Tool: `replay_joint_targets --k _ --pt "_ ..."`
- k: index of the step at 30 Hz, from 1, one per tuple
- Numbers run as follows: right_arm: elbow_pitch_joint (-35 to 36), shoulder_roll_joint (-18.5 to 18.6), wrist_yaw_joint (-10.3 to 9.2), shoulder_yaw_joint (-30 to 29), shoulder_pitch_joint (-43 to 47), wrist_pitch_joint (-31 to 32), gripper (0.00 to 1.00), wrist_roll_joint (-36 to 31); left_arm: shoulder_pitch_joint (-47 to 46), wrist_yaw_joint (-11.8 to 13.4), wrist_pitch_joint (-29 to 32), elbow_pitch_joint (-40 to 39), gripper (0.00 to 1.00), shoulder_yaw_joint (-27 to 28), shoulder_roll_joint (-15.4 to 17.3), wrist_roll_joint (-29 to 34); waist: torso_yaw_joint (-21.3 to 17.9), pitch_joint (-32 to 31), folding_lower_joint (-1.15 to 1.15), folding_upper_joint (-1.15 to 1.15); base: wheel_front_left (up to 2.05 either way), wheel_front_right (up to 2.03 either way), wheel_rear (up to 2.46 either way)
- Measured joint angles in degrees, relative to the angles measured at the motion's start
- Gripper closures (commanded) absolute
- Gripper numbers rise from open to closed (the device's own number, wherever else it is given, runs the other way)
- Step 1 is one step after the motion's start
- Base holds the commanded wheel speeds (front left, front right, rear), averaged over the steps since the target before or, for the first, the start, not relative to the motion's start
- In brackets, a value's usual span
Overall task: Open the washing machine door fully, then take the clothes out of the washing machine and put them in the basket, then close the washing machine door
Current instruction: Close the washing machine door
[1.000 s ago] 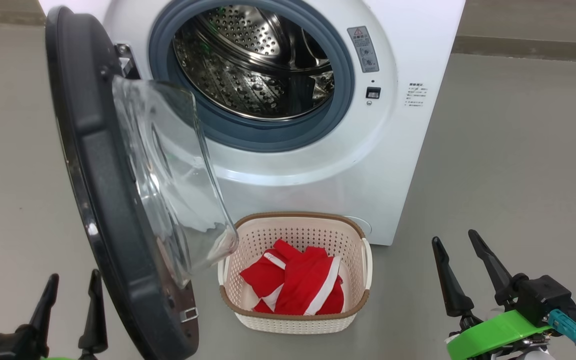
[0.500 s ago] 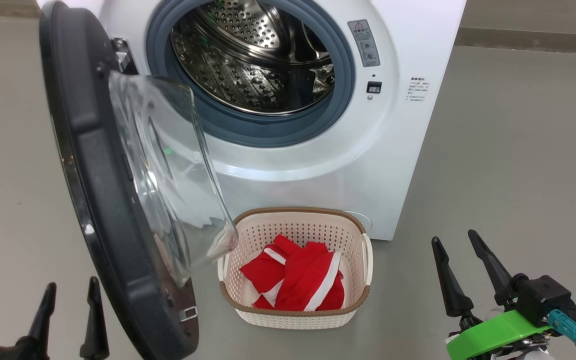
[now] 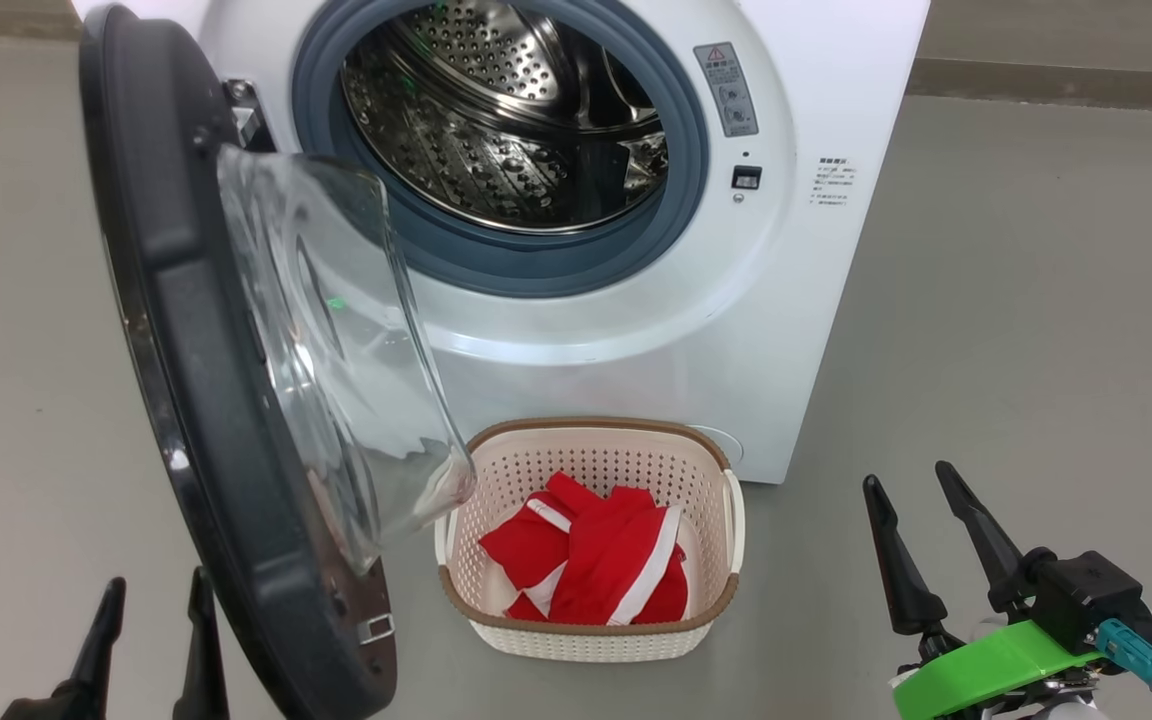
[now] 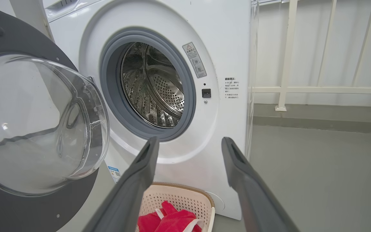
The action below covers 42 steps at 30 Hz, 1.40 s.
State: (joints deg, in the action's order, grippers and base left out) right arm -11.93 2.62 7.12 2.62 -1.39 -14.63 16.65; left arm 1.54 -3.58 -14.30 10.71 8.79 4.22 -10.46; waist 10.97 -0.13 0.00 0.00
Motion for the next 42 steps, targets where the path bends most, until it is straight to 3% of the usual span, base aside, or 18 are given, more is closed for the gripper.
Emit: replay_joint_targets --k 16,18,20,21,23,24,28,36,42 --pt "-0.01 0.00 0.00 -0.12 0.00 0.00 0.00 0.01 -0.01 -0.58 0.00 0.73 0.00 0.77 -1.23 1.34 0.24 -0.07 0.00 0.00 0.00 0.00 0.00" --pt "-0.01 0.00 0.00 -0.15 0.00 0.00 0.00 0.01 -0.03 -1.05 0.00 0.73 0.20 0.88 -1.32 0.34 0.27 -0.04 0.00 0.00 0.00 0.00 0.00" --pt "-0.01 0.00 0.00 -0.18 0.00 0.00 0.00 0.01 -0.20 -1.52 0.00 0.83 0.55 0.97 -1.53 -2.10 0.30 0.00 0.00 0.00 0.00 0.00 0.00" --pt "-0.01 0.00 0.00 -0.18 0.00 0.00 0.00 0.01 -0.44 -1.78 0.00 0.85 0.59 1.18 -1.60 -3.79 0.32 0.01 0.00 0.00 0.00 0.00 0.00" --pt "-0.01 0.00 0.00 -0.18 0.00 0.00 0.00 0.02 -1.23 -2.04 0.00 0.97 0.96 1.64 -1.68 -7.51 0.35 0.00 0.00 0.00 0.00 0.00 0.00" --pt "-0.02 0.00 0.00 -0.18 0.00 0.00 0.00 0.02 -1.92 -2.10 0.01 0.98 1.00 1.97 -1.78 -9.92 0.37 -0.04 0.00 0.00 0.00 0.00 0.00" --pt "-0.05 0.00 0.00 -0.18 0.00 0.00 0.00 0.02 -4.91 -3.02 3.49 -0.04 1.00 2.67 -1.91 -19.06 0.47 -0.22 0.00 0.00 0.00 0.00 0.00" --pt "-0.07 0.00 0.00 -0.10 0.01 0.00 0.00 0.01 -9.46 -2.87 17.82 -6.89 1.00 8.10 -2.09 -42.63 0.12 -0.35 0.00 0.00 0.00 0.00 0.00" --pt "-0.07 0.00 0.00 0.19 0.01 0.00 0.00 -0.51 -10.99 2.96 28.99 -12.78 1.00 10.89 -2.21 -55.24 -0.40 0.22 0.00 0.00 0.00 0.00 0.00"
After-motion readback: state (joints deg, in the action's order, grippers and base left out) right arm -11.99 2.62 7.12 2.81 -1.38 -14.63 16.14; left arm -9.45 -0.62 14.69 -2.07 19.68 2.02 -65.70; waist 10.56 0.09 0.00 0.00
